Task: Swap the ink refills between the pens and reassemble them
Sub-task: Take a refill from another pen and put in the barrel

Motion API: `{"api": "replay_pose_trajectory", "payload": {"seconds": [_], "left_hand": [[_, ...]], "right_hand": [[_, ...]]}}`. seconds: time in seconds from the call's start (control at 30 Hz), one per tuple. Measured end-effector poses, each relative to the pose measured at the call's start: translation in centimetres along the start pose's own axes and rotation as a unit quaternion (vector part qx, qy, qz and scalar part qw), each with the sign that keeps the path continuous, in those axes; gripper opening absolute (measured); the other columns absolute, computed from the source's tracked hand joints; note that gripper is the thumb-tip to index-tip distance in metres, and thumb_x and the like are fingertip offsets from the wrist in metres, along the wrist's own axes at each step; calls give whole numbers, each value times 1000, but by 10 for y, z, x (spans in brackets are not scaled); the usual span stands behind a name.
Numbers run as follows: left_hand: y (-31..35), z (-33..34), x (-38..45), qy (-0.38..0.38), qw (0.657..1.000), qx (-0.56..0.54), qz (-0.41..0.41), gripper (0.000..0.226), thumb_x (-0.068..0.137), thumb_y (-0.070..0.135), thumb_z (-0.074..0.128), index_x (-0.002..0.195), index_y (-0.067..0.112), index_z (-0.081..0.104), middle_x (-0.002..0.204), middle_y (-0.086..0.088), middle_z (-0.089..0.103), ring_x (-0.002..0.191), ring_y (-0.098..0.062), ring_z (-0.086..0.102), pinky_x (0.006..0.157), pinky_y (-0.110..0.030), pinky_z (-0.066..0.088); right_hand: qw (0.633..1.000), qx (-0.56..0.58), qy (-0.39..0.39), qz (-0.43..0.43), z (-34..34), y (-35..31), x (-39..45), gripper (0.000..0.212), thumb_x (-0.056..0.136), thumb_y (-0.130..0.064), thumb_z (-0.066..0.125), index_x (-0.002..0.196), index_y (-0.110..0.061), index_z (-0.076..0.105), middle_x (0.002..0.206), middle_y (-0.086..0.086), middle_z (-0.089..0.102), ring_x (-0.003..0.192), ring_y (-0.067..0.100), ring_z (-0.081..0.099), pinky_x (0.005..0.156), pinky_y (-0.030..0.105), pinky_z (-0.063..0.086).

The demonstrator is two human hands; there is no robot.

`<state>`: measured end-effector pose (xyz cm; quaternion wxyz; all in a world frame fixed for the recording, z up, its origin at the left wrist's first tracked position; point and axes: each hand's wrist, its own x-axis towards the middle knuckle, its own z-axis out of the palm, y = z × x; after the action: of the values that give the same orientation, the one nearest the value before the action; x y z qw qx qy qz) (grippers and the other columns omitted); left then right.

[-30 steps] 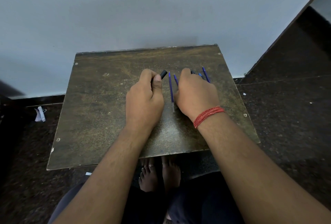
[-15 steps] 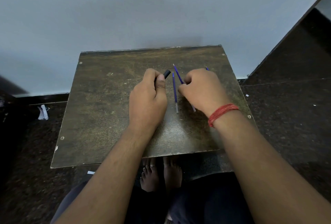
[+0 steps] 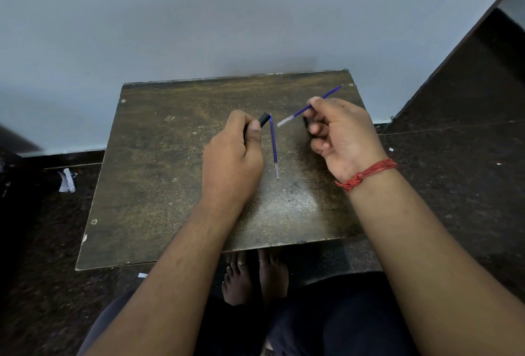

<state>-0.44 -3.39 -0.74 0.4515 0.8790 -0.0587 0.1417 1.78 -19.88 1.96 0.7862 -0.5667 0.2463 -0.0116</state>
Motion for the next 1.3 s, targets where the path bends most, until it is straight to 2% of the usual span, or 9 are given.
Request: {"api": "replay_pose_trajectory", "payload": {"seconds": [0.13, 0.4, 0.63, 0.77, 0.87, 0.93, 1.03, 1.13, 1.3], "left_hand": [[0, 0, -1, -9, 1000, 3, 4, 16, 103, 29, 45, 89, 23, 49, 55, 9, 44, 50, -9, 43, 50, -32, 28], [0, 1, -1, -12, 1000, 14, 10, 16, 103, 28, 46, 90, 21, 49, 55, 9, 44, 51, -8, 44, 51, -33, 28], [0, 1, -1, -25, 999, 20, 34, 15, 103, 28, 45, 90, 22, 49, 58, 10, 48, 54, -14, 49, 51, -34, 33], [-1, 2, -1, -30, 998, 12, 47, 16, 102, 29, 44, 91, 19, 50, 58, 8, 49, 54, -17, 50, 51, -37, 38], [-1, 2, -1, -25, 999, 8, 46, 15, 102, 27, 45, 89, 22, 48, 57, 11, 46, 53, -12, 47, 51, -36, 37], [0, 2, -1, -25, 998, 10, 49, 14, 102, 29, 45, 88, 25, 46, 57, 11, 46, 54, -14, 48, 53, -37, 39], [0, 3, -1, -26, 998, 13, 52, 14, 101, 30, 44, 88, 26, 45, 57, 11, 47, 55, -19, 50, 53, -39, 41], [-1, 3, -1, -25, 999, 4, 48, 14, 101, 29, 45, 88, 24, 47, 57, 11, 46, 54, -17, 48, 52, -37, 39], [-1, 3, 0, -20, 999, -1, 41, 14, 102, 27, 45, 88, 23, 47, 57, 11, 46, 53, -10, 45, 53, -34, 33]], "right_hand": [[998, 53, 19, -28, 3, 0, 1, 17, 94, -10, 64, 79, -14, 57, 70, 2, 66, 48, 8, 47, 37, 17, 23], [998, 39, -10, -46, 5, 4, 0, 18, 94, -11, 65, 77, -14, 58, 74, 2, 68, 50, 7, 48, 37, 18, 23], [991, -68, -84, -80, 8, 7, -5, 6, 92, -15, 68, 86, -15, 69, 76, 1, 70, 52, 9, 52, 38, 18, 27], [974, -163, -130, -90, 8, 10, -7, 12, 92, -22, 69, 89, -11, 72, 81, 4, 65, 55, 11, 52, 39, 19, 29], [984, -122, -94, -85, 5, 9, -4, 25, 91, -29, 71, 98, -5, 69, 83, 2, 67, 54, 10, 53, 39, 18, 29], [992, -69, -69, -80, 3, 6, -3, 23, 92, -27, 70, 101, -6, 67, 80, 1, 66, 51, 8, 52, 38, 18, 27], [992, -53, -77, -83, 4, 6, -3, 10, 93, -20, 69, 91, -10, 65, 73, 0, 64, 51, 8, 51, 38, 18, 27], [986, -95, -104, -86, 10, 11, -5, 18, 93, -17, 69, 75, -17, 62, 72, 1, 62, 52, 10, 50, 39, 18, 27], [983, -116, -118, -80, 15, 14, -8, 15, 93, -22, 69, 82, -13, 63, 73, 1, 60, 52, 10, 49, 38, 17, 26]]}}
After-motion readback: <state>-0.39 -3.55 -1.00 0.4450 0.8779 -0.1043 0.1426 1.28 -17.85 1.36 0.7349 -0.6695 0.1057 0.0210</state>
